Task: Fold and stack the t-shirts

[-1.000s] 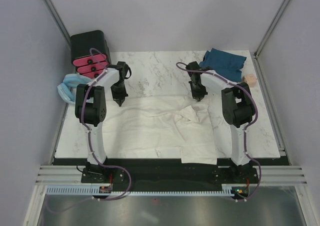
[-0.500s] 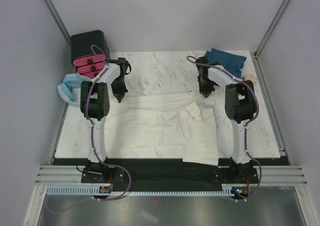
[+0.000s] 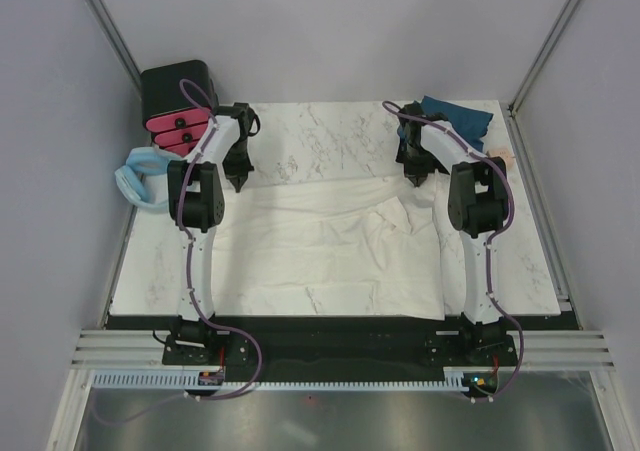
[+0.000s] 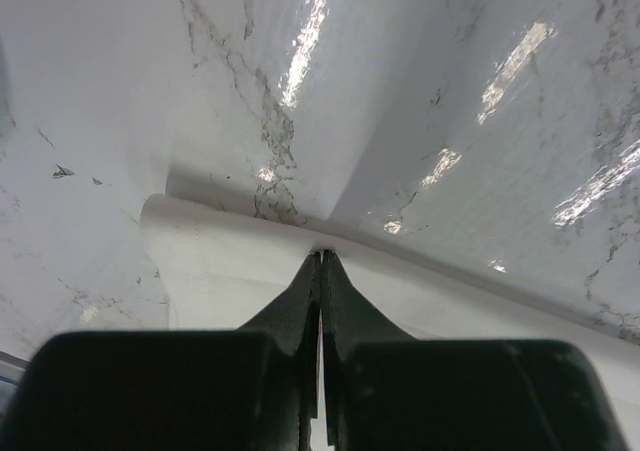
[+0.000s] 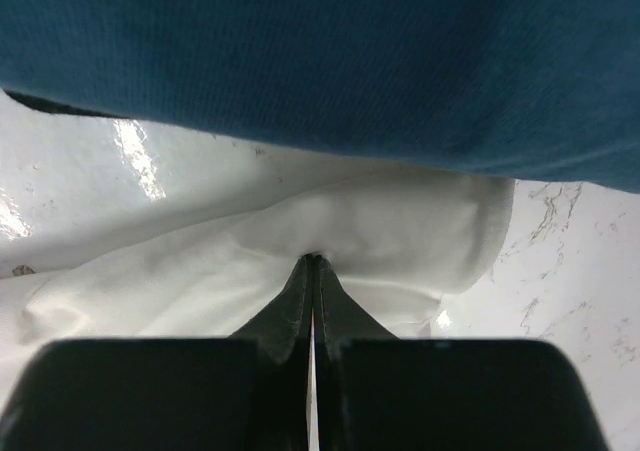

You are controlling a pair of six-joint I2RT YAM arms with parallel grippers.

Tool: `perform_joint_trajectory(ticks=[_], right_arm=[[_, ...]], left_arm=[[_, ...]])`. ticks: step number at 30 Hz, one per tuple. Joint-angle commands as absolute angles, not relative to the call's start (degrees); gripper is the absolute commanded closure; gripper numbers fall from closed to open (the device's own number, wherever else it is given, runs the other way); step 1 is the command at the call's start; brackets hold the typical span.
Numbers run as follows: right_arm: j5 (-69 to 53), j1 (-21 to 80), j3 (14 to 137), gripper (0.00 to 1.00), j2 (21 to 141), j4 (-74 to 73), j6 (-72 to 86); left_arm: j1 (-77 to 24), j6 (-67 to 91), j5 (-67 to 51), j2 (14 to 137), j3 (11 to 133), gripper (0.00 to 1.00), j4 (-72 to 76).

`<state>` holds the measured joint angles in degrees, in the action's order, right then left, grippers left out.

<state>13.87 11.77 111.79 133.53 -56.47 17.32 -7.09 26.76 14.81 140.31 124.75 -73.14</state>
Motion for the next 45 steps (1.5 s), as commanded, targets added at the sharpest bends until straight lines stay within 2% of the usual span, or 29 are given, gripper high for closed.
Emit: perform_joint_trajectory(ticks=[1, 10, 17, 23, 33, 39, 45], right_arm=[[14.9, 10.9, 113.7, 1.0, 137.3, -56.6, 19.4], [17.2, 10.0, 106.4, 1.0, 131.0, -57.5, 22.3], [15.8, 9.5, 101.3, 0.84, 122.6, -50.9, 21.5], [16.4, 9.6, 105.3, 0.75, 117.7, -48.6, 20.0], [15.3, 9.4, 105.8, 0.8, 123.9, -49.6, 19.4], [18.5, 9.5, 102.6, 0.8, 125.6, -49.3, 19.5], [22.6, 8.5, 100.6, 0.87, 126.6, -51.0, 23.2]], left_arm=[[-6.5, 27.0, 16.6, 141.2, 127.1, 0.98, -75.1], [-6.1, 27.9, 18.3, 139.4, 124.4, 0.98, -75.4], [-5.3, 27.0, 17.6, 133.7, 121.9, 0.98, -71.7], [-5.3, 25.5, 15.8, 127.3, 122.0, 0.9, -68.5], [-6.6, 24.1, 12.3, 125.0, 115.8, 0.98, -66.6], [-6.9, 24.1, 11.9, 126.3, 110.9, 0.98, -64.6], [-6.9, 26.5, 15.5, 129.6, 110.7, 0.98, -66.2]])
